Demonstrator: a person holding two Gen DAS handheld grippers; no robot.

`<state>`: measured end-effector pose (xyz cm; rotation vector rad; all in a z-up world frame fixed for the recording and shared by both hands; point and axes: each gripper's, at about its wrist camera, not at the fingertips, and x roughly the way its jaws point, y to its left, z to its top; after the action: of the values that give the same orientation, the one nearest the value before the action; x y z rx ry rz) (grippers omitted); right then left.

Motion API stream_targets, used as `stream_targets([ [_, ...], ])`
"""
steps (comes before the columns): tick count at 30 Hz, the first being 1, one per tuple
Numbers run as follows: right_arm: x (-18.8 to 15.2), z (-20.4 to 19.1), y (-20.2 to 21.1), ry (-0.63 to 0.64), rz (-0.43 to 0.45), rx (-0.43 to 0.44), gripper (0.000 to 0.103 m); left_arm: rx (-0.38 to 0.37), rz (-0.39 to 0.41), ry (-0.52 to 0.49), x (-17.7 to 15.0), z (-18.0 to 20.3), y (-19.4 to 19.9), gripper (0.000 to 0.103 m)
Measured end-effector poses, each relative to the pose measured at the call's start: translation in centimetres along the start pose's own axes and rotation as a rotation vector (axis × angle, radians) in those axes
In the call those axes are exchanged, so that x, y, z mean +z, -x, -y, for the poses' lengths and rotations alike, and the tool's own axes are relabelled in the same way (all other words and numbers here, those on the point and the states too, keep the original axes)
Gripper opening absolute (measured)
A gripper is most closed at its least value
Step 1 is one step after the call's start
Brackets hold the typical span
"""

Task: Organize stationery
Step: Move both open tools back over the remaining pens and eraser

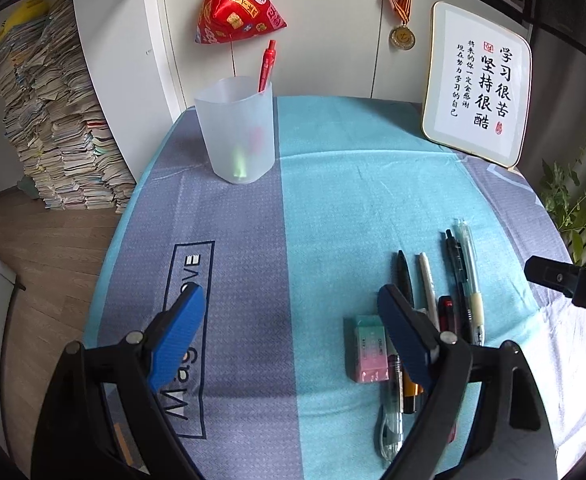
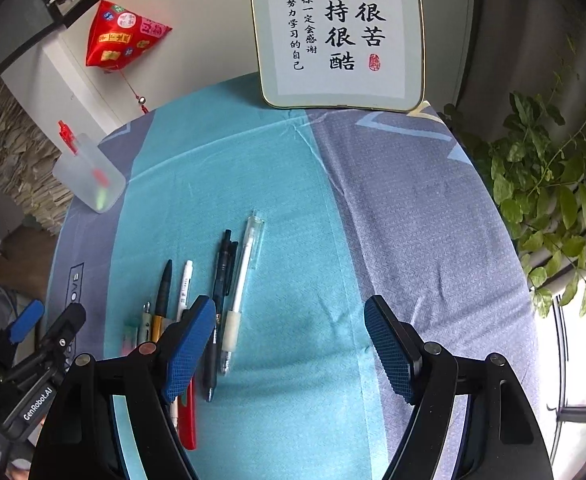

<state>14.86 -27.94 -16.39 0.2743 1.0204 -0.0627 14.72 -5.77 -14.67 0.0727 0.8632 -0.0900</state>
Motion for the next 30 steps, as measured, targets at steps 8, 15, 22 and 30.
stream_targets([
  [8,0.3,0.4,-0.9,-0.019,-0.028,0.002,0.077,0.022,-0.136,0.021,-0.7,0.2,-2.7,0.087],
  [15,0.6,0.6,-0.9,-0.036,-0.035,0.016,0.077,0.018,-0.241,0.088,-0.9,-0.7,-3.7,0.084],
  [22,0.6,0.7,-1.0,-0.046,-0.042,0.024,0.077,-0.057,-0.271,0.110,-0.6,0.2,-3.6,0.084],
  [30,0.7,1.0,-0.8,-0.049,-0.039,0.014,0.077,-0.059,-0.302,0.106,-0.9,1.2,-4.2,0.085],
])
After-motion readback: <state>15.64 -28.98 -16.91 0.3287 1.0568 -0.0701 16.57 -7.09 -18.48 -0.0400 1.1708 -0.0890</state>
